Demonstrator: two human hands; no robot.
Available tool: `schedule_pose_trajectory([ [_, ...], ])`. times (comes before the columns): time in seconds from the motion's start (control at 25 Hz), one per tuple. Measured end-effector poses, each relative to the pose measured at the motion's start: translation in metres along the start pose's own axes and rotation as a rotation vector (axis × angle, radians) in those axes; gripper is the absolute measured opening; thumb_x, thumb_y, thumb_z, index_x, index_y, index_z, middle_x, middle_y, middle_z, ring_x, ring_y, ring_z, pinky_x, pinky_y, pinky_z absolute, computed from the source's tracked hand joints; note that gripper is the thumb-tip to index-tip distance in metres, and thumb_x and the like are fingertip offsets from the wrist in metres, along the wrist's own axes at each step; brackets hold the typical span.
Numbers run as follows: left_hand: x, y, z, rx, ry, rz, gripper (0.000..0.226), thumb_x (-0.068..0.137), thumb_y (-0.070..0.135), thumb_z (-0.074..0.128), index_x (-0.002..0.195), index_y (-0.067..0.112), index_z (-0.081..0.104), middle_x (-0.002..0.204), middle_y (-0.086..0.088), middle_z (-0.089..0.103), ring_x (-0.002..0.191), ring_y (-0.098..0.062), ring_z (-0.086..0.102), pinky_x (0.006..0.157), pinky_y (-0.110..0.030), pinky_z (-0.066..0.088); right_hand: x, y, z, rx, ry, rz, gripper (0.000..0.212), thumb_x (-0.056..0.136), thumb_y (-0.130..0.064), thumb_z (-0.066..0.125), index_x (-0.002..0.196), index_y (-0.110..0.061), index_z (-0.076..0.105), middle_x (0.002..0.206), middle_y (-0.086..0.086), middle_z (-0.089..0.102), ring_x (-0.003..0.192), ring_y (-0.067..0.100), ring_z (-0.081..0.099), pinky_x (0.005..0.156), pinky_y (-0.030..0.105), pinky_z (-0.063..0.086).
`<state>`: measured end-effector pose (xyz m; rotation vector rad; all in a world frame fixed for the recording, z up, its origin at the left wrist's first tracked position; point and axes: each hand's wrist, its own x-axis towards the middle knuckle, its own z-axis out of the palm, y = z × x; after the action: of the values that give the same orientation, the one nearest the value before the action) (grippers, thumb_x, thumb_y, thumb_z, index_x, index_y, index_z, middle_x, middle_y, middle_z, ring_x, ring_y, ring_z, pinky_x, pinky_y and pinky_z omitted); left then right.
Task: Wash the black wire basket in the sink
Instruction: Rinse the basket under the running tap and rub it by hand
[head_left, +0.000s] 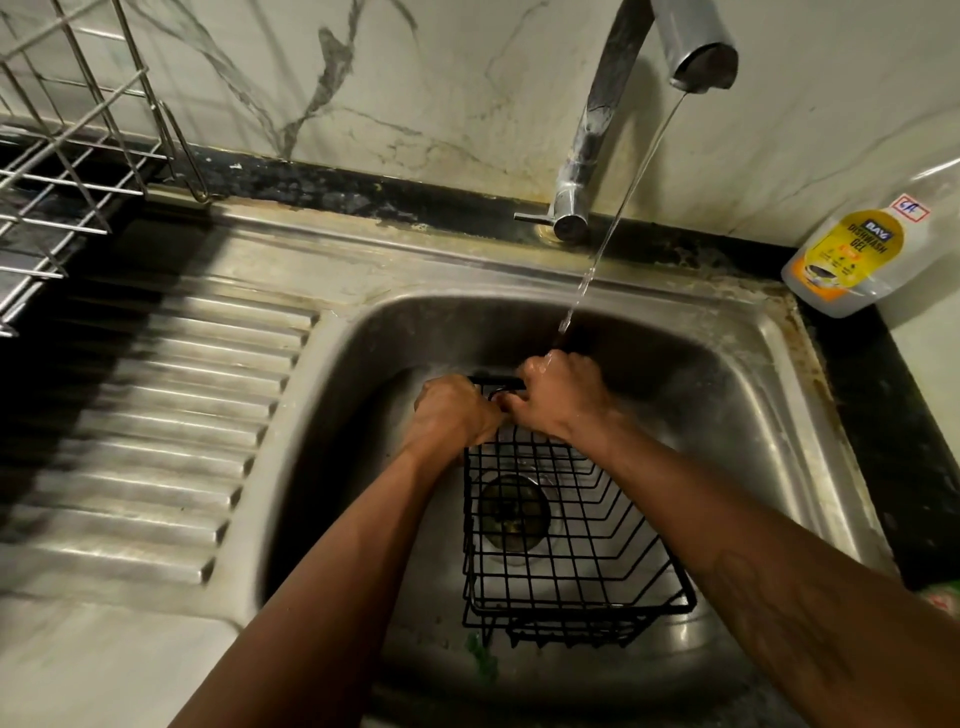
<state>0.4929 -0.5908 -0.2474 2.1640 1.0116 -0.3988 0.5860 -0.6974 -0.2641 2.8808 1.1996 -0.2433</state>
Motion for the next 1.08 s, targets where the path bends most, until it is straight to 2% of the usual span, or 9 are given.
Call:
schedule_pose_trajectory([
  [0.16,0.001,-0.005,-0.001,-0.018,0.031,0.014,0.028,0.09,0.025,0.061,0.106,0.003,0.064,0.11,-0.015,0.067,0.1,-0.028,0.067,0.086,-0.032,0.057,0.011,-0.002,-0.001,0.122,-0.054,0.082,0.053,0.078,-0.064,0.07,0.114,-0.025,0.07,0.108,0.007,0.069,0.104,0.031,0.065,0.088,0.038,0.053],
  [0.28,0.006,-0.012,-0.004,-0.055,0.041,0.004,0.013,0.087,0.016,0.06,0.082,0.005,0.064,0.082,-0.009,0.065,0.068,-0.017,0.063,0.06,-0.024,0.053,0.009,0.026,-0.008,0.116,-0.275,0.061,0.075,0.07,-0.054,0.086,0.132,-0.021,0.06,0.125,0.006,0.063,0.114,0.029,0.061,0.094,0.039,0.053],
  [0.36,0.009,-0.018,-0.002,-0.056,0.073,0.04,0.021,0.089,0.02,0.06,0.072,0.009,0.057,0.072,-0.005,0.06,0.055,-0.012,0.052,0.048,-0.022,0.043,0.003,0.032,-0.006,0.123,-0.286,0.035,0.061,0.072,-0.035,0.09,0.123,-0.018,0.062,0.117,0.003,0.063,0.111,0.025,0.062,0.085,0.033,0.051],
  [0.48,0.006,-0.023,0.001,0.07,0.142,0.046,0.023,0.083,0.035,0.068,0.076,0.014,0.06,0.079,-0.002,0.064,0.065,-0.014,0.058,0.057,-0.026,0.046,0.005,0.025,-0.004,0.226,-0.238,0.008,0.043,0.07,-0.037,0.091,0.098,-0.02,0.063,0.089,-0.007,0.06,0.092,0.016,0.064,0.075,0.03,0.051],
  [0.64,0.01,-0.021,-0.001,0.142,0.213,0.189,0.037,0.072,0.048,0.074,0.09,0.016,0.072,0.08,0.0,0.069,0.075,-0.019,0.067,0.069,-0.032,0.059,0.014,0.015,0.0,0.188,-0.157,-0.017,0.038,0.075,-0.044,0.085,0.094,-0.019,0.064,0.091,-0.001,0.062,0.085,0.018,0.062,0.073,0.033,0.056],
  [0.8,0.012,-0.017,0.006,0.521,0.379,0.25,0.057,0.082,0.072,0.054,0.1,0.021,0.071,0.091,-0.004,0.068,0.097,-0.028,0.065,0.083,-0.041,0.049,0.02,0.012,0.0,0.206,-0.179,-0.066,0.024,0.082,-0.037,0.08,0.082,-0.027,0.059,0.079,-0.005,0.056,0.073,0.014,0.059,0.061,0.027,0.046],
  [0.88,0.018,-0.019,0.005,0.528,0.275,0.377,0.048,0.089,0.064,0.053,0.113,0.025,0.067,0.108,-0.007,0.068,0.111,-0.033,0.06,0.093,-0.046,0.046,0.022,0.018,0.0,0.214,-0.212,-0.082,0.026,0.079,-0.035,0.082,0.076,-0.029,0.058,0.077,-0.005,0.059,0.068,0.013,0.059,0.06,0.026,0.045],
  [1.0,0.026,-0.024,-0.002,0.324,0.013,0.538,0.031,0.098,0.046,0.053,0.12,0.027,0.065,0.107,-0.008,0.073,0.1,-0.03,0.068,0.085,-0.036,0.053,0.021,0.026,0.0,0.334,-0.26,-0.08,0.029,0.069,-0.034,0.091,0.068,-0.027,0.063,0.07,-0.004,0.065,0.064,0.013,0.066,0.054,0.026,0.05],
  [1.08,0.024,-0.022,0.0,0.309,0.02,0.549,0.032,0.099,0.05,0.051,0.116,0.027,0.065,0.102,-0.009,0.073,0.095,-0.031,0.068,0.081,-0.037,0.055,0.017,0.027,-0.001,0.427,-0.234,-0.046,0.029,0.064,-0.027,0.095,0.072,-0.023,0.067,0.07,-0.001,0.068,0.06,0.014,0.068,0.053,0.028,0.055],
])
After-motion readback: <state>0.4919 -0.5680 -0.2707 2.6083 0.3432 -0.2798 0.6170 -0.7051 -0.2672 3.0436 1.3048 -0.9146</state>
